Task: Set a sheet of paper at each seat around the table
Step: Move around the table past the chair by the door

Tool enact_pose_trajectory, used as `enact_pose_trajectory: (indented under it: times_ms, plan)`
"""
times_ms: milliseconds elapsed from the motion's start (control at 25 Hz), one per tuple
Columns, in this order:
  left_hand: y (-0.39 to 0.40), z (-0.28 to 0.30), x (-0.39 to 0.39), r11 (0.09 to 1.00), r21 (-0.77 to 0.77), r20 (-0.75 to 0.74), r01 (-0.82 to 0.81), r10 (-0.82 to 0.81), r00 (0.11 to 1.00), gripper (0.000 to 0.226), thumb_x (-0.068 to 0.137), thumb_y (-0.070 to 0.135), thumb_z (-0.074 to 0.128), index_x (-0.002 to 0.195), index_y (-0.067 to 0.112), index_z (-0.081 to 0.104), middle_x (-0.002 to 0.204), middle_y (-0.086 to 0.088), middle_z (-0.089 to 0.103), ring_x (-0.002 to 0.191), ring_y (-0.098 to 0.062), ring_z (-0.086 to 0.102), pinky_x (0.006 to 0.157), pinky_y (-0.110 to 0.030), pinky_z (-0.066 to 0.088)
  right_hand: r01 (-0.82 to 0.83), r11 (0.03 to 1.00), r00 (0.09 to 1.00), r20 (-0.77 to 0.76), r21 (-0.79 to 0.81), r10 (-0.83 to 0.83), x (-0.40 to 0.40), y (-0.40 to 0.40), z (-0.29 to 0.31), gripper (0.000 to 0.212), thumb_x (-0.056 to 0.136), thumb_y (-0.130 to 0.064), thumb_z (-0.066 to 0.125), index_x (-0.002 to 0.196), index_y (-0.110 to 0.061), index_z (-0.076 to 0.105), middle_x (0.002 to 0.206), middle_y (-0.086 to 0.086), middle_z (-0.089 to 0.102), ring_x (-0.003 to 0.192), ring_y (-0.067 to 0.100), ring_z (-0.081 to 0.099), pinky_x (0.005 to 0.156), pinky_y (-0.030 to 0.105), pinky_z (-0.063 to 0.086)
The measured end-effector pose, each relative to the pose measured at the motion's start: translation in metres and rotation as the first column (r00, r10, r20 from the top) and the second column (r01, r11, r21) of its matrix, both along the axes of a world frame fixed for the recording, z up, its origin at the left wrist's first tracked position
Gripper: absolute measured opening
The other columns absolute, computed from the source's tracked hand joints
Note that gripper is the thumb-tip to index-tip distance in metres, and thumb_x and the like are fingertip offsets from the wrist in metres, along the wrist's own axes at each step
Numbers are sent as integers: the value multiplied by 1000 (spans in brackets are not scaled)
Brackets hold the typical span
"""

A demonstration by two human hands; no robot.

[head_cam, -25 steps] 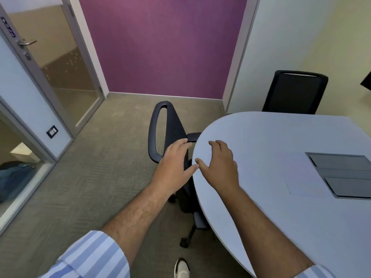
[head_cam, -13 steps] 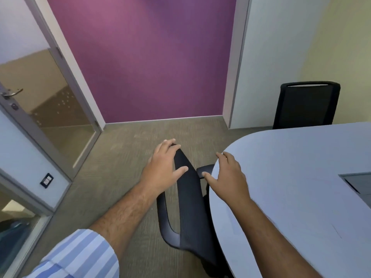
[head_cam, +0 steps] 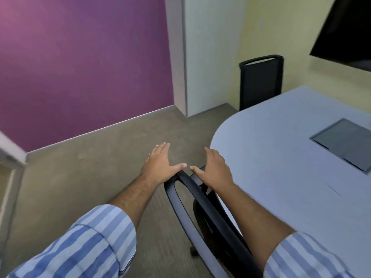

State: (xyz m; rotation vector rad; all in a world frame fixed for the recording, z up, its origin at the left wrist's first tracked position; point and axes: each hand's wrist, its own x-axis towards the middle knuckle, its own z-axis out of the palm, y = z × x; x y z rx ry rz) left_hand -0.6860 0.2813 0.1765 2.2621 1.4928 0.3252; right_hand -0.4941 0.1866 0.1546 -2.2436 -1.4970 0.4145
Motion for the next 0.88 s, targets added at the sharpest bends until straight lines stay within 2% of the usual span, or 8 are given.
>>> enact_pose_trajectory:
  times_ms: [200,400,560,680,880]
  plan:
    - [74,-2,-17,989,-64,38,136,-134,990,117,77,78,67,165,18,20,173,-1,20,161,-22,12,128,-47,21,174,982,984,-18,-72,-176,-33,43,-4,101,88,-76,59,164,-19,24,164,3,37,148,28,40,112,52,45]
    - [143,-18,-4,964,-106,52,244,-240,969,119,77,77,69,165,15,18,174,-3,17,161,-23,10,128,-48,21,310,947,949,-31,-89,-314,-28,88,-14,107,87,-79,58,166,-18,18,169,3,29,154,29,32,117,54,40]
    - [203,-33,33,920,-130,-6,370,-374,927,121,78,75,70,166,15,14,175,-2,12,162,-22,6,129,-49,18,431,891,891,-86,-144,-446,-1,132,-41,115,85,-82,57,169,-21,8,177,3,11,162,27,17,126,56,27]
    - [253,-35,63,893,-105,-57,438,-445,893,121,78,77,68,167,18,11,176,1,8,162,-20,2,130,-49,15,502,854,848,-114,-135,-517,31,172,-63,116,84,-83,57,169,-21,8,177,4,10,162,26,15,127,56,25]
    - [340,-38,118,837,-136,-160,530,-547,822,121,79,76,68,167,16,11,176,0,8,162,-20,3,130,-47,15,562,801,794,-138,-206,-593,73,231,-88,114,85,-82,58,168,-19,12,176,6,17,160,28,20,125,57,29]
